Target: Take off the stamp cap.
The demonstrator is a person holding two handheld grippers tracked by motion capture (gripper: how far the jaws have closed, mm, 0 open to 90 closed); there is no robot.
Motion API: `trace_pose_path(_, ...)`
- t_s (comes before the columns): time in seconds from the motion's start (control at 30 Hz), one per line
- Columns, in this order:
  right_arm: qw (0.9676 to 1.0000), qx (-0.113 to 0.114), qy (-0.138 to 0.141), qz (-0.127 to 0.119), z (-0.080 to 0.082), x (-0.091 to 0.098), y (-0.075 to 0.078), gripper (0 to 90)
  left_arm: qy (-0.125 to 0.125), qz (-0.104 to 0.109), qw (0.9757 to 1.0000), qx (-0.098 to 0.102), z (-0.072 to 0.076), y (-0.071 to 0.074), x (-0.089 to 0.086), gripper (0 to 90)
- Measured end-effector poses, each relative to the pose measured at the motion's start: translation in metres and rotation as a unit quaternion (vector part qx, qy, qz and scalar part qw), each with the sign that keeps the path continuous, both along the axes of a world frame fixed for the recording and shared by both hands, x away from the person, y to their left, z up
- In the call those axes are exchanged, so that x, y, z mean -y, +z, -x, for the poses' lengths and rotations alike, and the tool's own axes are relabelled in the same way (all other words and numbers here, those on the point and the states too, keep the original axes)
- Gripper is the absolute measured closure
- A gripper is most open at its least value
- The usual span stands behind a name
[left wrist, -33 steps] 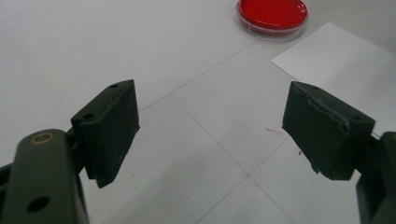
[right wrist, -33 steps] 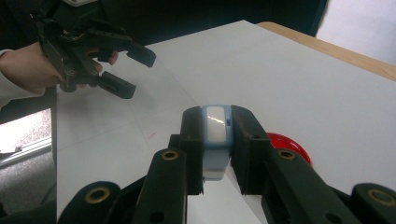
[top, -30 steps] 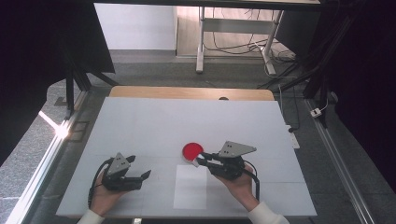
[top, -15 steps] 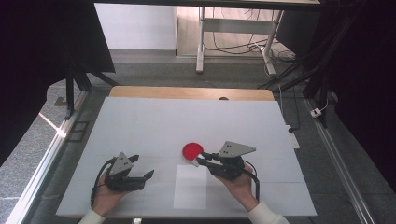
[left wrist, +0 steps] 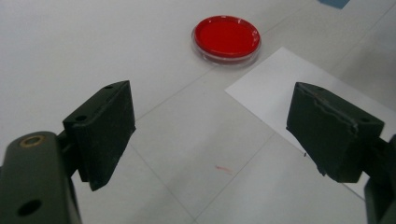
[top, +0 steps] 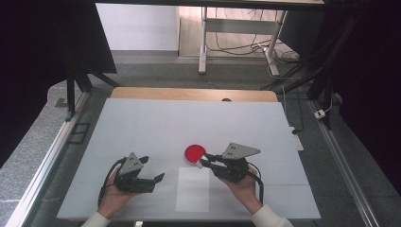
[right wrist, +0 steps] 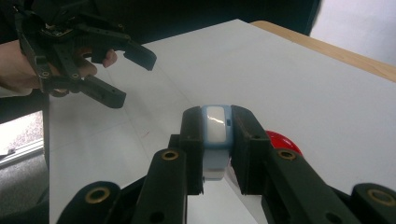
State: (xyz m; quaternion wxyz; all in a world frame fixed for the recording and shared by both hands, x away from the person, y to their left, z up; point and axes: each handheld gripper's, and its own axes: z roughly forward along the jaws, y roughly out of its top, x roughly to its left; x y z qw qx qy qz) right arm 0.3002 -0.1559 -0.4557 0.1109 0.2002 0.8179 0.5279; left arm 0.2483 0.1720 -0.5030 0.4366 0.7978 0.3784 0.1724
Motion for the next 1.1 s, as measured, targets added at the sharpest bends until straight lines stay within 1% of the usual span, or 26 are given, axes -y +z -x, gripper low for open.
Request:
trace_pose_path(0.2, 1.0000, 0.001, -0.002, 0.000, 0.000, 0.000, 0.000, 74.7, -0.002, 0.004, 0.9999, 0.012, -0.003, 0.006, 0.009, 16.0)
trace_pose_path(0.27, 1.0000, 0.000, -0.003, 0.000, 0.000, 0.000, 0.000, 74.7, -0.001, 0.001, 0.9998, 0.019, -0.003, 0.008, 0.012, 16.7)
trace_pose_path(0.43, 1.0000, -0.001, -0.004, 0.000, 0.000, -0.001, -0.001, 74.7, -0.004, -0.001, 0.9997, 0.025, -0.003, 0.010, 0.018, 17.7)
trace_pose_path(0.6, 1.0000, -0.002, -0.007, -0.002, -0.001, -0.001, -0.002, 74.7, -0.008, -0.008, 0.9995, 0.031, -0.004, 0.010, 0.025, 18.6)
trace_pose_path(0.9, 0.9999, -0.004, -0.011, -0.002, -0.002, -0.002, -0.003, 74.7, -0.013, -0.014, 0.9993, 0.031, -0.006, 0.010, 0.036, 18.9)
trace_pose_path(1.0, 0.9999, -0.006, -0.014, 0.000, -0.002, -0.001, -0.004, 74.7, -0.013, -0.012, 0.9993, 0.033, -0.005, 0.013, 0.038, 19.0)
trace_pose_path(1.1, 0.9998, -0.006, -0.018, -0.004, -0.001, 0.001, -0.003, 74.7, -0.012, -0.012, 0.9993, 0.034, -0.006, 0.016, 0.039, 19.1)
